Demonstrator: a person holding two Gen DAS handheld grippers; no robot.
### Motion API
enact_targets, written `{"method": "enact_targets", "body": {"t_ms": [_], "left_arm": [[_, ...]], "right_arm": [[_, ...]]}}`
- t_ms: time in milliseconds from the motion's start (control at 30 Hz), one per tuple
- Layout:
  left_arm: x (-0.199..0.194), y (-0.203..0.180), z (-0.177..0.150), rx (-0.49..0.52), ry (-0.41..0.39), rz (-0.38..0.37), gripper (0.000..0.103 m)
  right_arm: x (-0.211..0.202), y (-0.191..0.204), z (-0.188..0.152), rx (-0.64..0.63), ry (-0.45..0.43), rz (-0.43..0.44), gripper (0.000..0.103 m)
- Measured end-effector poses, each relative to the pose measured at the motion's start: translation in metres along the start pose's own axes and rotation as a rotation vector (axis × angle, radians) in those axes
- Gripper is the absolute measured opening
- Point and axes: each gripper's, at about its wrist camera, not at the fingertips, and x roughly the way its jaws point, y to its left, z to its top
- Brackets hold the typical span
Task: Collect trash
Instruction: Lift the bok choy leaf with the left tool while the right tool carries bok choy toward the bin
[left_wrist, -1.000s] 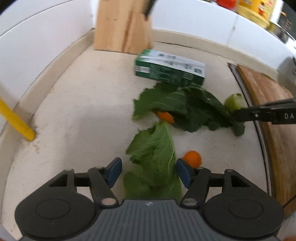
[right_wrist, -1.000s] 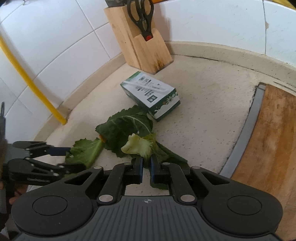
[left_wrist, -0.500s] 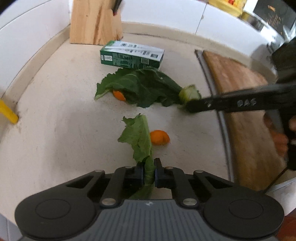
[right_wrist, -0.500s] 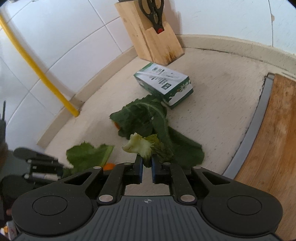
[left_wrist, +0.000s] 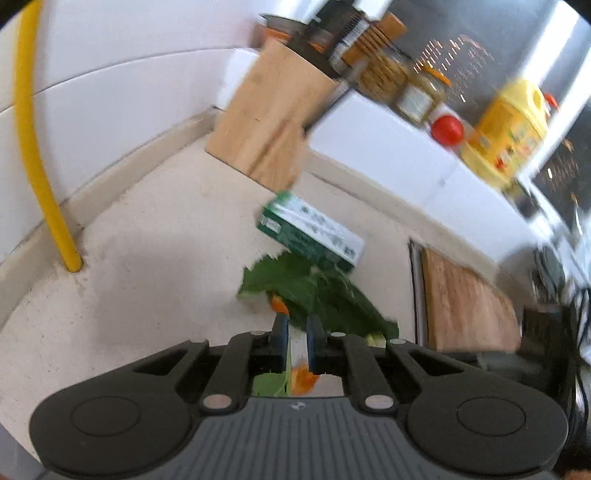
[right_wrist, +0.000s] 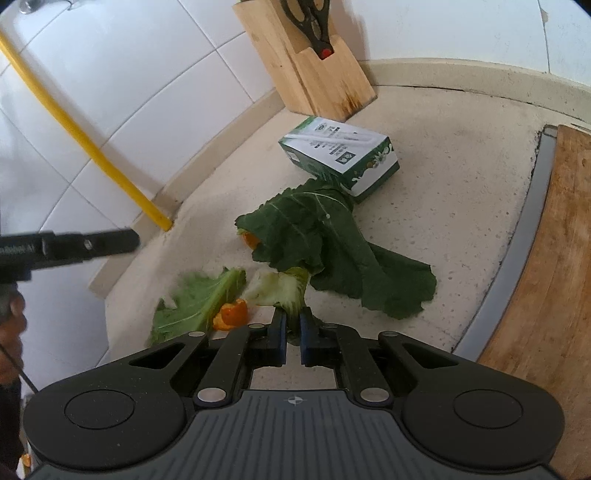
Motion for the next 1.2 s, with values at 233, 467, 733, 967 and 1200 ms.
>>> {"method": "enact_targets", "body": {"t_ms": [233, 467, 733, 967, 1200], "left_arm": [[0.032, -0.013, -0.026, 0.138, 0.136, 0.148, 0.030], [0.057, -0.033, -0.054, 0.314, 0.222, 0.249, 0.053], [0.069, -0.024, -0.037, 0.233, 0.291, 0.240, 0.005], [0.028, -0.010, -0.006, 0.061, 0.176, 0.141, 0.003], [-0.029, -0.009, 0.020, -0.018, -0.022, 0.092, 0.003]], "right_arm": [[0.013, 0.007, -0.007, -0.054, 0.017, -0.030, 0.010], [0.016, 0.009, -0.010, -0.093, 0.020, -0.051, 0.013], [0.021, 0.027, -0.014, -0.229, 0.006, -0.093, 0.026], [0.002, 0.008, 0.000, -0.066, -0.033, 0.013, 0.005], [-0.033, 0.002, 0.025, 0.000, -0.158, 0.082, 0.005]]}}
